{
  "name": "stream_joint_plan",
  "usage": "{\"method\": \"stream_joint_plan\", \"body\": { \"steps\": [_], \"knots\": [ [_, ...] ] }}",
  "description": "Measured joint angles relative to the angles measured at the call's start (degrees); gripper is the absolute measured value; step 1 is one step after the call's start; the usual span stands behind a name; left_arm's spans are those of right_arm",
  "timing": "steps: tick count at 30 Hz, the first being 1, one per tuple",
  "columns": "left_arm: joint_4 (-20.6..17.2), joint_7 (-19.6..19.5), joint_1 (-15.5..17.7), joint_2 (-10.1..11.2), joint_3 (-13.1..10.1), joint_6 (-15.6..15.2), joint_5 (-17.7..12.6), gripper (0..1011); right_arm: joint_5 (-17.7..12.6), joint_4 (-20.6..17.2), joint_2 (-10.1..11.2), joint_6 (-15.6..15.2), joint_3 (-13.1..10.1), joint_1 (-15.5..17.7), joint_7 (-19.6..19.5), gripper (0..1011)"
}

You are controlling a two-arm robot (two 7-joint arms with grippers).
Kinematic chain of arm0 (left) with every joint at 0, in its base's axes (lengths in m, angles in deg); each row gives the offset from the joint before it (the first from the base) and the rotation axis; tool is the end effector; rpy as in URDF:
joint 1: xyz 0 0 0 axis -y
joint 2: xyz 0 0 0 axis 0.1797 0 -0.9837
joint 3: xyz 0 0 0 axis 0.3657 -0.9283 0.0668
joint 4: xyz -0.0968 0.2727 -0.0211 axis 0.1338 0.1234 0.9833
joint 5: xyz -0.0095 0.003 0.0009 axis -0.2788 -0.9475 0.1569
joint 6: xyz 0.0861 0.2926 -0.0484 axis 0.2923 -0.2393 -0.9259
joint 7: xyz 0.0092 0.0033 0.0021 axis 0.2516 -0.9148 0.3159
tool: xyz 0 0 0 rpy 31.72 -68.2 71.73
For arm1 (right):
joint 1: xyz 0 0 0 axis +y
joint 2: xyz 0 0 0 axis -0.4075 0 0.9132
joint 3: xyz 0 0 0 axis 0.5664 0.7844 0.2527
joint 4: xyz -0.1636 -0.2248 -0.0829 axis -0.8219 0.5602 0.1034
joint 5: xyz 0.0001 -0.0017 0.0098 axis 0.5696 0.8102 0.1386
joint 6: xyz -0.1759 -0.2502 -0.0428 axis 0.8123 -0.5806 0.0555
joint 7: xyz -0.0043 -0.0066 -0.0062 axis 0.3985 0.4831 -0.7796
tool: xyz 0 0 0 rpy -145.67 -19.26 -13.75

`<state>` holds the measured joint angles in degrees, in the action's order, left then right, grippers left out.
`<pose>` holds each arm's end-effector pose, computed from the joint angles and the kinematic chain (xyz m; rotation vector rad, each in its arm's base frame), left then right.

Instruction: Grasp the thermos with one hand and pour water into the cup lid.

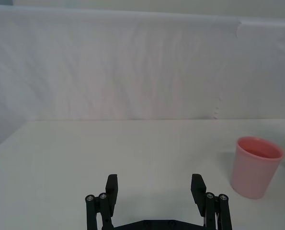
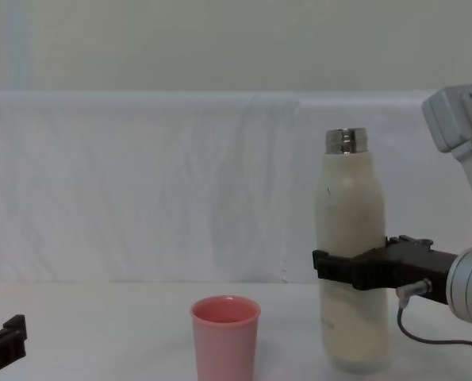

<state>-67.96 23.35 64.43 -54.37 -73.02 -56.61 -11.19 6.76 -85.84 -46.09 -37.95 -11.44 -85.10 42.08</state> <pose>0.2530 0.0375 -0.2853 -0.0378 0.0142 1.4460 0.4145 0.0421 -0.2445 -0.1059 -0.0819 -1.0949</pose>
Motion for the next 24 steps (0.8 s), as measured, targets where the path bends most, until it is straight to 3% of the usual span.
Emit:
{"method": "stream_joint_plan", "body": {
  "steps": [9, 24],
  "knots": [
    [0.0, 0.0, 0.0, 0.0, 0.0, 0.0, 0.0, 1001, -3.0, 1.0, -0.1, -0.2, 0.1, 0.0, 0.3, 951],
    [0.0, 0.0, 0.0, 0.0, 0.0, 0.0, 0.0, 1001, -4.0, 1.4, 1.1, 0.0, 1.8, -0.4, -0.8, 951]
  ]
}}
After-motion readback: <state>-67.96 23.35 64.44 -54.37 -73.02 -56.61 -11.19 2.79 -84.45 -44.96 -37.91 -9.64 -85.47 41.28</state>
